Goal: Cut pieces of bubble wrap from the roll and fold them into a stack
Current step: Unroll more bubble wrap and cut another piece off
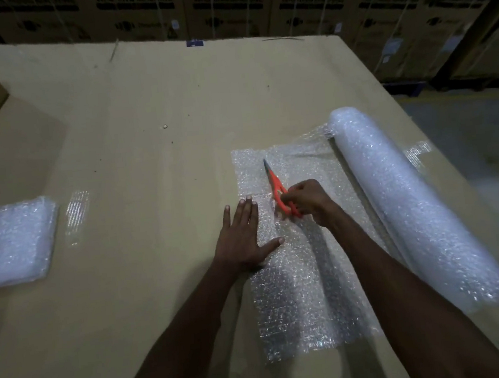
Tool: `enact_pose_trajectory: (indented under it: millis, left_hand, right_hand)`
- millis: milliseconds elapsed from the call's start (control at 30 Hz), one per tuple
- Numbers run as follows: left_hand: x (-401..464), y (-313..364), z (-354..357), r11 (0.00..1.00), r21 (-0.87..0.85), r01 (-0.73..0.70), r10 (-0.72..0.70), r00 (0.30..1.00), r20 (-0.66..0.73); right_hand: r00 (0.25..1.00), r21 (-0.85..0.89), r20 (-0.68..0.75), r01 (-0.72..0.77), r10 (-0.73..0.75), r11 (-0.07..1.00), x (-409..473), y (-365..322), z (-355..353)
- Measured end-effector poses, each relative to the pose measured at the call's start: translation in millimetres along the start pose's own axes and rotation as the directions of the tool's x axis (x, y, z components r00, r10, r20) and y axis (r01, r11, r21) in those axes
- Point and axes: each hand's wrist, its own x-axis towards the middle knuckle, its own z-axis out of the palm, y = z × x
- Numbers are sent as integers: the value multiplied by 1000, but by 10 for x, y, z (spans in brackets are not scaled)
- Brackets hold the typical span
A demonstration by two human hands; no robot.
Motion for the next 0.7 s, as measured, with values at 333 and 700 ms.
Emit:
enact_pose_trajectory:
  millis: [333,700]
  left_hand:
    - [-10,21,-51,997,55,-49,50,998,-27]
    - [-644,591,110,990,50,-130,132,991,-28]
  right_hand:
    - [970,489,-216,6,114,872,-1010,490,-253]
    - [991,546,-37,-85,125,834,-1951,1073,-362]
